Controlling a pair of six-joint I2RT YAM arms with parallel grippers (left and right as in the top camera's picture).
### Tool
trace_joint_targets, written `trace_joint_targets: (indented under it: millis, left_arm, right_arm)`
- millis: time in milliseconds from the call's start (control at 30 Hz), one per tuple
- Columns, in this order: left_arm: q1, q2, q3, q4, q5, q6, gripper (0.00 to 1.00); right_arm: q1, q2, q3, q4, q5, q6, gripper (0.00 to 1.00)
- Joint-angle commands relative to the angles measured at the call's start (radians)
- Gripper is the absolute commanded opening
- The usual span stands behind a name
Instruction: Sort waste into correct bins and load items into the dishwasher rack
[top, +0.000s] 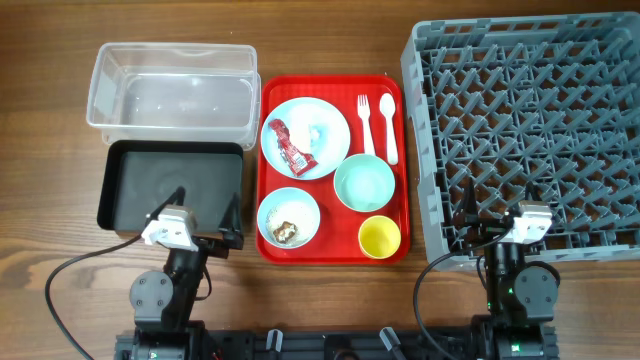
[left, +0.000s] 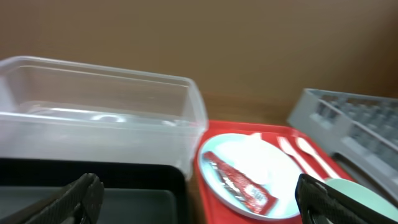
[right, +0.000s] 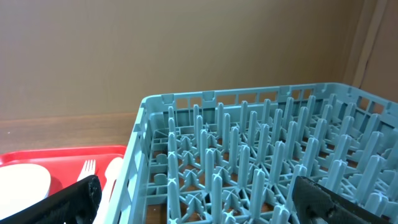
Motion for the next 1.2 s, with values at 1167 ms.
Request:
trace_joint_targets:
  millis: [1167]
  left_arm:
    - [-0.183, 1.185, 1.202, -0.856, 0.449, -0.125, 0.88]
  right_arm:
    - [-0.005, 0.954, 1.062, -0.851, -0.605, 0.206, 1.0]
